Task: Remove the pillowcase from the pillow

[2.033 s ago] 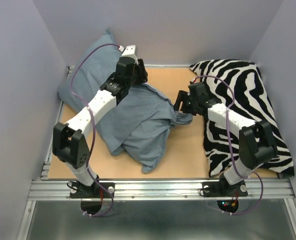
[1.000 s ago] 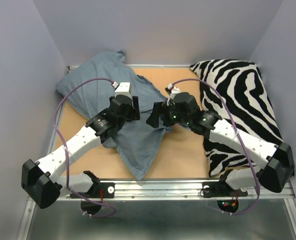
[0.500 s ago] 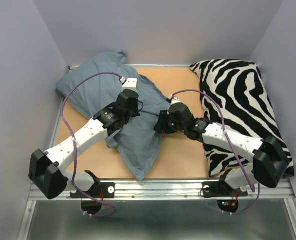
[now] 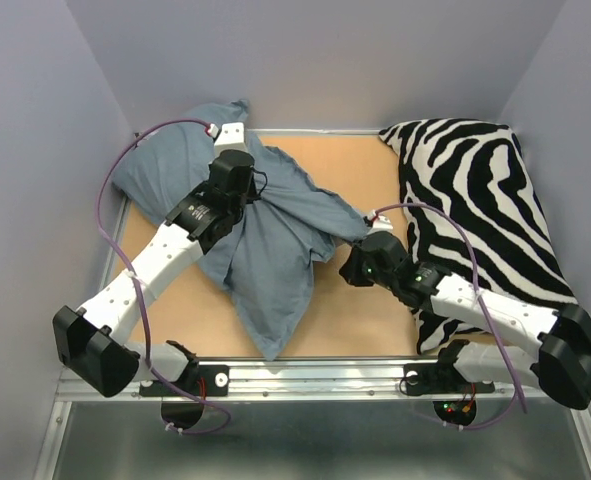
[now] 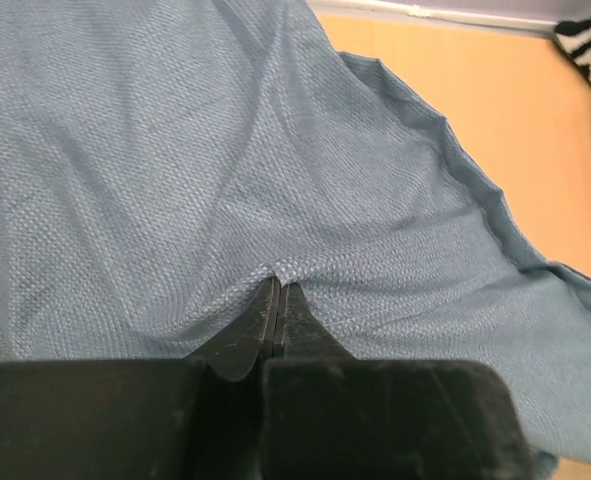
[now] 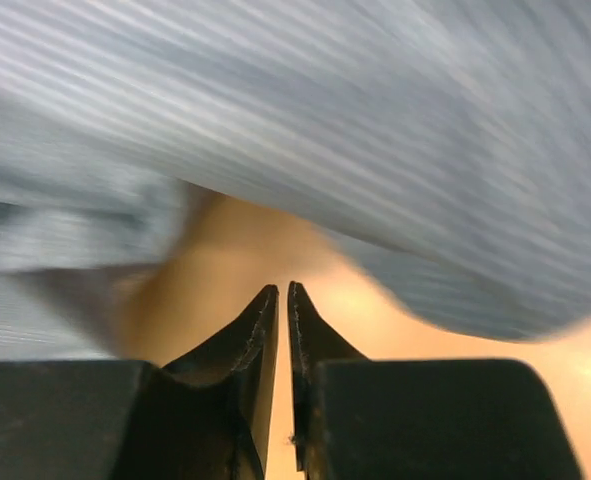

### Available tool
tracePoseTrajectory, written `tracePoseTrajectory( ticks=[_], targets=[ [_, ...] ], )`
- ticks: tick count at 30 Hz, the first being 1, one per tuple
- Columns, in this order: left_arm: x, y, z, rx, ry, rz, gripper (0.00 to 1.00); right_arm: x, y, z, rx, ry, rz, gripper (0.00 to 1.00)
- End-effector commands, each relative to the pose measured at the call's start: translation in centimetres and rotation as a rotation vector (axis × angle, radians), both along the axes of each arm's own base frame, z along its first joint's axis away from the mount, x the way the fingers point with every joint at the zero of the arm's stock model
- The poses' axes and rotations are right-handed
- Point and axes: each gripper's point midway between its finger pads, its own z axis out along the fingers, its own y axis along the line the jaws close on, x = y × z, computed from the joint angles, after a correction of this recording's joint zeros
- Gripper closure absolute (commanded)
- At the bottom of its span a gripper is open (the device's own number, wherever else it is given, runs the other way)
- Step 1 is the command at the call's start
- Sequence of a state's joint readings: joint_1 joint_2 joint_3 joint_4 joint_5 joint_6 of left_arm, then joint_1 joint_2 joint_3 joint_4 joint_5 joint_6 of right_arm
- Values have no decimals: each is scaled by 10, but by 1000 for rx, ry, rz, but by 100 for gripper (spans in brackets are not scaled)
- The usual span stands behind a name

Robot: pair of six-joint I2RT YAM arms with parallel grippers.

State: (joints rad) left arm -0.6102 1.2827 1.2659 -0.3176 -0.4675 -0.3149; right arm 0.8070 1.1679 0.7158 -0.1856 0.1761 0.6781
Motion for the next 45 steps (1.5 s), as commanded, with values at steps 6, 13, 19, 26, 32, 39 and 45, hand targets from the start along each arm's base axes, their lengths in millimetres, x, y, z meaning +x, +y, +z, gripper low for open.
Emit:
tracePoseTrajectory(
  ticks=[6, 13, 19, 26, 32, 39, 45],
  targets=[
    [15, -11, 51, -72, -100, -88, 100, -9, -12, 9, 26, -42, -14, 65],
    [0, -29, 36, -132, -68, -189, 100, 8, 31, 84, 91, -158, 121, 38],
    [-10, -28, 52, -154, -99, -212, 100, 52, 49, 139, 33, -312, 70, 25],
    [-9, -30, 50, -148, -87, -219, 100, 90, 88, 161, -27, -406, 133, 16],
    [-8, -34, 53, -162, -90, -227, 100, 110, 116, 129, -66, -358, 172, 37],
    [-9, -22, 51, -143, -94, -176, 95, 104, 65, 111, -118, -317, -37, 94],
    [-4, -4, 48, -142, -107, -66, 98, 70, 29, 106, -89, -290, -62, 96]
  ],
)
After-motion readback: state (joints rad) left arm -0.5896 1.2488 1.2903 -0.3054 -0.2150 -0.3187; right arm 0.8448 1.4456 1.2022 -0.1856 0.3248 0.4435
